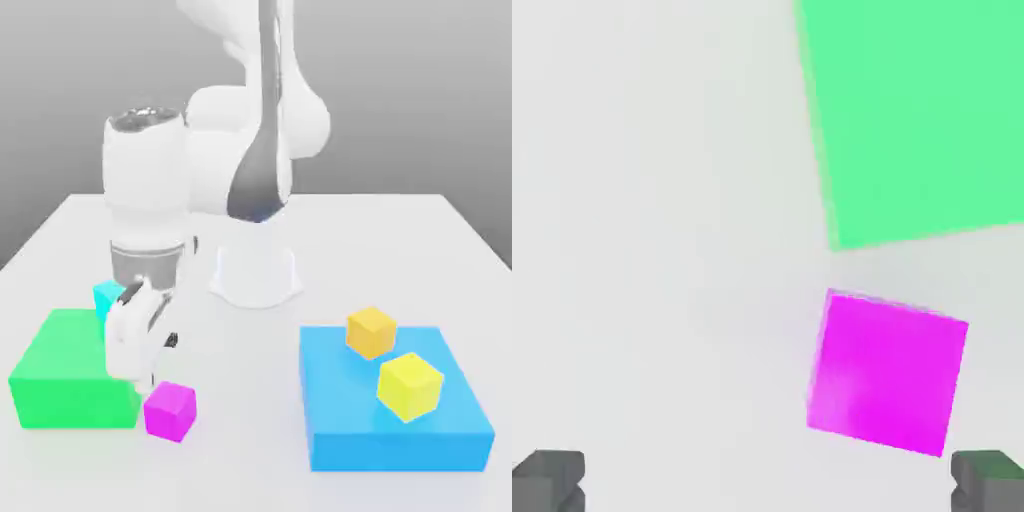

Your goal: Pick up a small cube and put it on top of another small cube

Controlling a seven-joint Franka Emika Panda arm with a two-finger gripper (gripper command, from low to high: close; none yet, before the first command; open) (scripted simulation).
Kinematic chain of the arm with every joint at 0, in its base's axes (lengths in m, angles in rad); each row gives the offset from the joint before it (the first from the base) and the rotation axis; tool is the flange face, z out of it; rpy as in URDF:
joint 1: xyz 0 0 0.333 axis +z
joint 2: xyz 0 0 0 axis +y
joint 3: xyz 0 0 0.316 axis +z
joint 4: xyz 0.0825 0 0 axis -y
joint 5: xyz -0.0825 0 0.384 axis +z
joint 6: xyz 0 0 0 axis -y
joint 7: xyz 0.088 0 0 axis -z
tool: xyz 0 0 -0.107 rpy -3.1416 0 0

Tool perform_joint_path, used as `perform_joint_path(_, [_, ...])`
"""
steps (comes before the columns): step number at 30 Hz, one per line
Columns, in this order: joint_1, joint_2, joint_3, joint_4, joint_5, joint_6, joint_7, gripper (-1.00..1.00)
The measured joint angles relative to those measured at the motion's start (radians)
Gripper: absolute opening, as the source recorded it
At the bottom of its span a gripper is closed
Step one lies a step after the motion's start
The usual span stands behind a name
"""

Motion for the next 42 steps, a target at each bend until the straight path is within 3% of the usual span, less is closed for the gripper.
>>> perform_joint_path(7, [0.072, 0.242, -0.098, 0.028, -0.112, 0.193, 0.122, 0.00])
perform_joint_path(8, [0.081, 0.264, -0.109, 0.032, -0.118, 0.212, 0.127, -1.00])
perform_joint_path(16, [0.074, 0.239, -0.100, 0.027, -0.108, 0.193, 0.120, -1.00])
perform_joint_path(23, [0.064, 0.018, -0.053, 0.001, -0.023, -0.009, 0.044, -1.00])
perform_joint_path(27, [0.050, -0.120, -0.089, -0.010, 0.003, -0.144, 0.007, -1.00])
perform_joint_path(42, [-0.169, -0.653, -0.220, -0.122, -0.053, -0.558, 0.046, -1.00])
